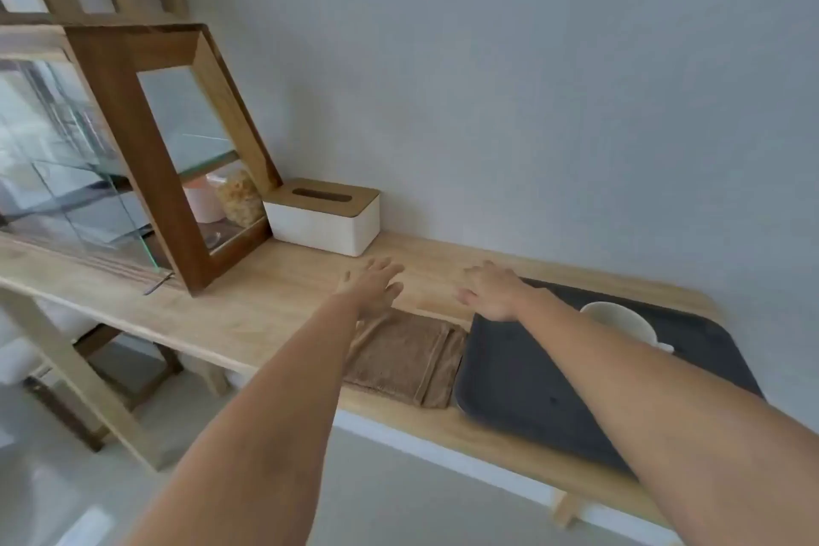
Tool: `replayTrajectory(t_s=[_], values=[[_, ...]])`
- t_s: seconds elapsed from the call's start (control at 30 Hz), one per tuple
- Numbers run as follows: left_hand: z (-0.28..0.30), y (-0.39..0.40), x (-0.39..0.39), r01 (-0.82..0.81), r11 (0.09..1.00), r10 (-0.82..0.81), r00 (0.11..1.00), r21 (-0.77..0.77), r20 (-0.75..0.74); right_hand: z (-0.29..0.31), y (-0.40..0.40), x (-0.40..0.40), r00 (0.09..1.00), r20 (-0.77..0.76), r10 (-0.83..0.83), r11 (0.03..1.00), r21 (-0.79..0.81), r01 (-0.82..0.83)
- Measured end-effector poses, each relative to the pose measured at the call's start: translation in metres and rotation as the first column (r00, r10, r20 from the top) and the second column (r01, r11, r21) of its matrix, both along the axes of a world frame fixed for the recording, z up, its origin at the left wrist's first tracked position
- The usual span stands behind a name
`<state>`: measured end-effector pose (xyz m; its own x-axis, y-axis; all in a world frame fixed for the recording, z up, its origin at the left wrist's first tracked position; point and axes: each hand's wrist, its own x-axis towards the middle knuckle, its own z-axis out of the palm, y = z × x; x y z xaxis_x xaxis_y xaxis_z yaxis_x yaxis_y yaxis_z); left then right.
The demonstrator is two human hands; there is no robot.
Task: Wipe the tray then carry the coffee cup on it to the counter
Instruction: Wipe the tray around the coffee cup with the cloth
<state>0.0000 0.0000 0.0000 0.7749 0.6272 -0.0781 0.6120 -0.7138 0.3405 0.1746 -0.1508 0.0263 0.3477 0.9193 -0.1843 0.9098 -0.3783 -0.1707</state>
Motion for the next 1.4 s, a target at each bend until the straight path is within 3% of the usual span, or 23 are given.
replayTrajectory(t_s=[0.1,0.17,0.37,0.53,0.67,0.77,0.87,0.93,1.03,1.17,1.3,1.4], values=[[-0.024,0.007,-0.014,0.003,0.996,-0.005,1.0,-0.087,-0.024,-0.018,0.001,-0.018,0.998,-0.027,0.048,0.996,-0.068,-0.05],[-0.04,0.011,-0.023,-0.007,0.992,0.012,0.999,-0.127,0.038,-0.03,-0.001,-0.03,0.994,-0.074,0.079,0.994,-0.07,-0.085],[-0.039,0.004,-0.033,-0.041,0.974,0.114,0.938,-0.222,0.328,-0.047,-0.004,-0.044,0.979,-0.204,0.031,0.979,0.206,0.012],[-0.016,0.005,-0.066,0.036,0.929,0.126,0.904,-0.368,0.408,-0.032,-0.011,-0.057,0.952,-0.263,0.157,0.949,0.305,-0.073],[0.001,-0.007,-0.1,0.092,0.902,0.067,0.935,-0.421,0.348,-0.02,-0.036,-0.078,0.919,-0.283,0.275,0.912,0.379,-0.157],[0.007,-0.017,-0.118,0.093,0.924,-0.022,0.981,-0.37,0.192,-0.023,-0.05,-0.09,0.897,-0.306,0.318,0.933,0.271,-0.239],[0.004,-0.023,-0.128,0.079,0.946,-0.015,0.979,-0.313,0.203,-0.033,-0.051,-0.096,0.9,-0.352,0.258,0.932,0.335,-0.137],[-0.008,-0.024,-0.126,0.036,0.976,0.011,0.977,-0.217,0.212,-0.043,-0.047,-0.098,0.957,-0.244,0.155,0.939,0.337,-0.067],[-0.031,-0.025,-0.115,-0.014,0.989,0.024,0.997,-0.147,0.07,-0.057,-0.043,-0.105,0.996,-0.058,0.068,0.972,0.23,-0.053],[-0.033,-0.028,-0.109,0.002,0.991,0.019,0.987,-0.131,0.159,-0.051,-0.048,-0.116,0.98,-0.192,0.062,0.943,0.333,0.006],[-0.009,-0.035,-0.103,0.043,0.962,0.054,0.939,-0.27,0.341,-0.021,-0.07,-0.109,0.924,-0.375,0.078,0.894,0.436,0.102],[0.016,-0.055,-0.082,0.154,0.914,0.035,0.892,-0.375,0.451,0.003,-0.096,-0.086,0.929,-0.37,0.024,0.834,0.52,0.185]])
